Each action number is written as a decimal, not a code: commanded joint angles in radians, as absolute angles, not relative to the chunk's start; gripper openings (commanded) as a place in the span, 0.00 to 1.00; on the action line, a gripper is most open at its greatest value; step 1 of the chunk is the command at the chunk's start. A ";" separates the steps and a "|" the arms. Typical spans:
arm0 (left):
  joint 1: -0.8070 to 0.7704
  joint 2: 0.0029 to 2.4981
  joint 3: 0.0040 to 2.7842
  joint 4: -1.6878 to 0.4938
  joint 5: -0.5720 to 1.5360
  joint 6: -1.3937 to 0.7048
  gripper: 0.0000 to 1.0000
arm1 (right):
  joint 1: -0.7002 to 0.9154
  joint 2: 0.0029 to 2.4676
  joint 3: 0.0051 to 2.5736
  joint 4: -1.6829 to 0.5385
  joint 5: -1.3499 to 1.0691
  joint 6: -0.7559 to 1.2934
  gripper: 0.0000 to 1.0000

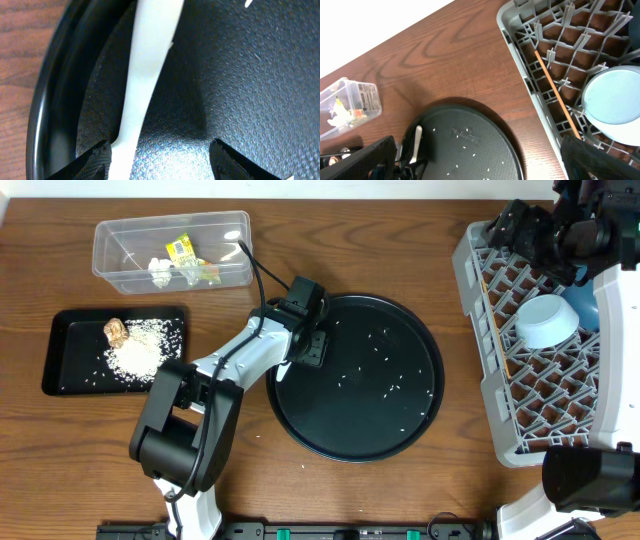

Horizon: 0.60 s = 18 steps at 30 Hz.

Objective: Sort waste into correct bins and load items into the dishwasher rack
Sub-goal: 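Move the left gripper over the white spoon on the round tray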

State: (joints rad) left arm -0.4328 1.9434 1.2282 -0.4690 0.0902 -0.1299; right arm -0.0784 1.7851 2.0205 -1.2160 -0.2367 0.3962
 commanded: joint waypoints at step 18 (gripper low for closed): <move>-0.442 1.876 1.229 -0.432 0.094 -0.117 0.63 | -0.072 1.781 2.019 -1.220 -0.232 0.380 0.99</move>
